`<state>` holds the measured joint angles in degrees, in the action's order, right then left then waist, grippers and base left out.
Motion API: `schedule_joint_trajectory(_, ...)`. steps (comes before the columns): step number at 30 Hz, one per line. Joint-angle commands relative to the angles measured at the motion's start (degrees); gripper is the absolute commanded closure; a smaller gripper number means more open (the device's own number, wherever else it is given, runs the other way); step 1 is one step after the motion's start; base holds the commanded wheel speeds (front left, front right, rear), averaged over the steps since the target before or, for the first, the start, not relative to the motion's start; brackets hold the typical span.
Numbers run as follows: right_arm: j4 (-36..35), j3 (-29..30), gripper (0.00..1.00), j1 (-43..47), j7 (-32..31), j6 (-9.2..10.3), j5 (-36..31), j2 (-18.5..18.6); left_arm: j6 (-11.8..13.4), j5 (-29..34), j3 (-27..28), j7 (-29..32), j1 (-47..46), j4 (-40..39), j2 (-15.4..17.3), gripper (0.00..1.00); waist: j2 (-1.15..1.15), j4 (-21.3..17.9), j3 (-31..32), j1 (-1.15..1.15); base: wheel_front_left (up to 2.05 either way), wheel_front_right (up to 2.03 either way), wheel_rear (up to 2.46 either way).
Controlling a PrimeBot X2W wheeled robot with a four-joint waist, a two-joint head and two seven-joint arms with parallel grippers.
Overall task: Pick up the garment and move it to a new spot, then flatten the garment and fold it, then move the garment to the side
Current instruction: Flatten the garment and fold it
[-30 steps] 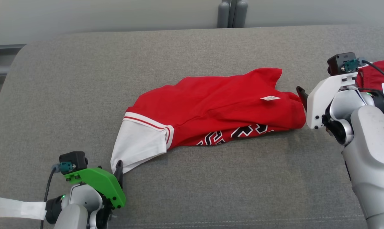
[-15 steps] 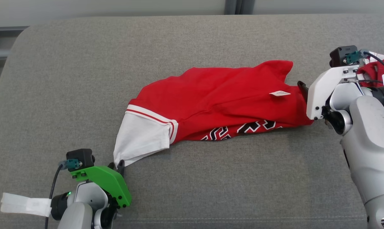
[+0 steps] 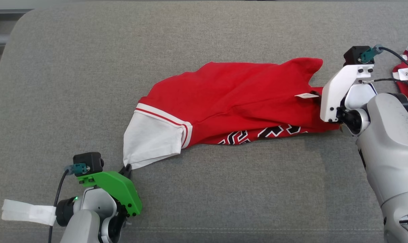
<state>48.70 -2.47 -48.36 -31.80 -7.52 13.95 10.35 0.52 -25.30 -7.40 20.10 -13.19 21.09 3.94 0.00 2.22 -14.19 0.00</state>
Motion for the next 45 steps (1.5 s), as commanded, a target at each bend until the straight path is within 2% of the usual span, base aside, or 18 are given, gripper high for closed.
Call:
schedule_joint_trajectory(1, 0.20, 0.18, 0.20, -0.04, -0.41, 0.07, 0.23, 0.31, 0.31, -0.22, -0.07, -0.08, -0.55, 0.57, 0.11, 1.00, 0.00, -0.01, 0.05, 0.00, 0.00, 0.00, 0.00)
schedule_joint_trajectory(2, 0.30, 0.18, 0.24, 0.22, -0.85, 0.07, 0.65, 0.10, 0.35, -0.25, -0.07, -0.15, -0.57, 0.68, 0.18, 1.00, 0.00, -0.01, 0.13, 0.00, 0.00, 0.00, 0.00)
schedule_joint_trajectory(6, 0.48, 0.73, 0.82, 0.98, -2.31, 0.07, 0.99, 0.21, 0.65, -0.38, -0.04, -0.37, -0.72, 0.88, 0.42, 1.00, 0.00, 0.00, 0.24, 0.00, 0.00, 0.00, 0.00)
schedule_joint_trajectory(7, 0.57, 1.04, 0.89, 1.08, -2.49, 0.07, 1.05, 0.13, 0.65, -0.37, -0.01, -0.40, -0.77, 0.92, 0.47, 1.00, 0.00, 0.03, 0.21, 0.00, 0.00, 0.00, 0.00)
schedule_joint_trajectory(10, 0.77, 2.17, 0.89, 1.16, -3.07, 0.07, 0.59, -0.17, 0.87, -0.41, -0.06, -0.47, -0.85, 1.02, 0.62, 1.00, 0.00, 0.23, 0.03, 0.00, 0.00, 0.00, 0.00)
schedule_joint_trajectory(11, 0.76, 2.48, 0.87, 1.14, -3.23, 0.07, 0.27, -0.15, 1.01, -0.39, -0.07, -0.56, -0.91, 1.05, 0.66, 1.00, 0.00, 0.33, -0.06, 0.00, 0.00, 0.00, 0.00)
schedule_joint_trajectory(12, 0.60, 2.78, 0.73, 1.10, -3.02, 0.07, 0.10, -0.21, 1.11, -0.34, -0.10, -0.61, -0.95, 1.08, 0.72, 1.00, 0.00, 0.43, -0.16, 0.00, 0.00, 0.00, 0.00)
schedule_joint_trajectory(14, -0.06, 3.04, 0.00, 0.90, -2.35, 0.07, 0.15, -0.58, 1.22, -0.32, -0.18, -0.75, -1.12, 1.15, 0.80, 1.00, 0.00, 0.61, -0.38, 0.00, 0.00, 0.00, 0.00)
schedule_joint_trajectory(20, -1.93, 3.94, 0.00, -0.39, 0.31, 0.07, -1.31, -0.72, 1.24, -0.61, -0.37, -1.01, -1.24, 1.40, 0.91, 1.00, 0.00, 0.72, -0.62, 0.00, 0.00, 0.00, 0.00)
schedule_joint_trajectory(30, -2.14, 3.06, 0.00, 1.99, -4.44, 0.07, -0.83, -1.75, 1.19, -1.47, -0.89, -1.05, -0.91, 1.78, 0.71, 1.00, 0.00, 0.76, -0.32, 0.00, 0.00, 0.00, 0.00)
schedule_joint_trajectory(34, -2.82, 3.22, 0.25, 2.40, -4.79, 0.07, -1.20, -2.02, 1.19, -1.57, -1.06, -1.05, -1.53, 1.78, 0.67, 1.00, 0.00, 1.05, -0.93, 0.00, 0.00, 0.00, 0.00)
schedule_joint_trajectory(36, -3.18, 2.95, 0.51, 2.54, -4.85, 0.07, -1.19, -2.13, 1.21, -1.61, -1.10, -1.17, -1.65, 1.89, 0.80, 1.00, 0.00, 1.10, -1.09, 0.00, 0.00, 0.00, 0.00)
schedule_joint_trajectory(37, -3.18, 2.95, 0.51, 2.54, -4.85, 0.07, -1.19, -2.13, 1.21, -1.61, -1.10, -1.17, -1.65, 1.89, 0.80, 1.00, 0.00, 1.10, -1.09, 0.00, 0.00, 0.00, 0.00)
schedule_joint_trajectory(39, -3.45, 2.65, 0.58, 2.74, -4.91, 0.07, -1.07, -2.09, 1.30, -1.67, -1.12, -1.26, -1.68, 2.10, 0.92, 1.00, 0.00, 1.15, -1.04, 0.00, 0.00, 0.00, 0.00)
schedule_joint_trajectory(41, -3.58, 2.45, 0.77, 2.98, -5.28, 0.07, -1.07, -1.90, 1.31, -1.84, -1.12, -1.35, -1.66, 2.30, 0.96, 1.00, 0.00, 1.17, -0.88, 0.00, 0.00, 0.00, 0.00)
schedule_joint_trajectory(42, -3.57, 2.50, 0.78, 3.11, -5.44, 0.07, -1.03, -1.80, 1.32, -1.89, -1.13, -1.40, -1.67, 2.41, 0.97, 1.00, 0.00, 1.18, -0.80, 0.00, 0.00, 0.00, 0.00)
schedule_joint_trajectory(44, -3.50, 2.64, 0.87, 3.35, -5.95, 0.07, -1.07, -1.69, 1.37, -1.87, -1.14, -1.51, -1.66, 2.56, 0.98, 1.00, 0.00, 1.18, -0.69, 0.00, 0.00, 0.00, 0.00)
schedule_joint_trajectory(45, -3.59, 2.64, 1.00, 3.44, -6.02, 0.07, -1.11, -1.66, 1.40, -1.91, -1.19, -1.54, -1.66, 2.66, 1.01, 1.00, 0.00, 1.16, -0.64, 0.00, 0.00, 0.00, 0.00)
